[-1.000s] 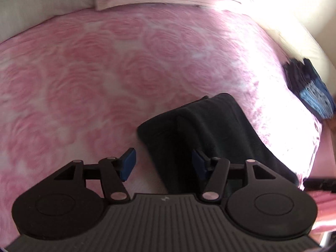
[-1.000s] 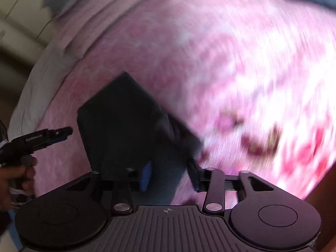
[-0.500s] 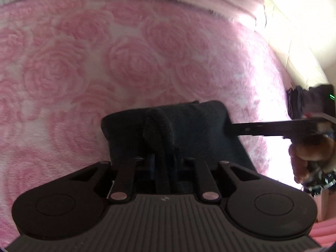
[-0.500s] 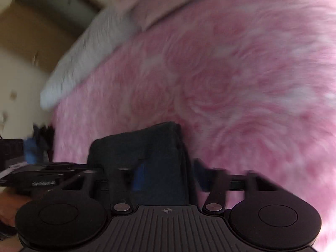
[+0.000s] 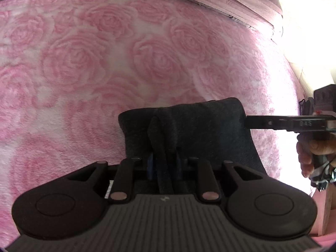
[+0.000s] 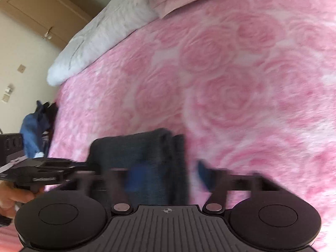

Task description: Fold clothes

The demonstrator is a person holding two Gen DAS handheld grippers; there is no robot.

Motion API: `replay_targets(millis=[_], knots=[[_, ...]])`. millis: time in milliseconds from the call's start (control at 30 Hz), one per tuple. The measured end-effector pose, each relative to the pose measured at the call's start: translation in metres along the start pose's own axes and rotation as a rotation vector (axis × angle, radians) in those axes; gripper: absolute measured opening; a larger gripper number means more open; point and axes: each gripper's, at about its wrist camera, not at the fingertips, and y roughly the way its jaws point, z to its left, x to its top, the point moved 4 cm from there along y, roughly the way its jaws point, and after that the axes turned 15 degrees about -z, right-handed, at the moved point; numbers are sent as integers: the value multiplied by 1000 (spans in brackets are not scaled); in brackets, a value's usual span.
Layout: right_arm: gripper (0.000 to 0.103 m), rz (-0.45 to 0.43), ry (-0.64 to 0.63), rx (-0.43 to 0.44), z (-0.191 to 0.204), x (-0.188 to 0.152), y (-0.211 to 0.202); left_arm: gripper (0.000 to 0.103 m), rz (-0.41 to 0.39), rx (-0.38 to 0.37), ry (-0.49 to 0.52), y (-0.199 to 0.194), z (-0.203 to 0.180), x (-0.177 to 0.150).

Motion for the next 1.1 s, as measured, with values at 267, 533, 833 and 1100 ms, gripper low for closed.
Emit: replay_targets(millis=[267,533,833,1100], knots=[[71,86,76,96,-13,-3,33,48,35,32,-14,7,15,-5],[28,93,203,164,-21,-5,49,44,56,-53,-106,23,32,-10],[26,-376,537,-78,-69,-46,-106,36,15,-250,191,34,-94,37],[26,-810,962,-651,-90,-205,-278,41,93,-368,432,10,-163,-1]])
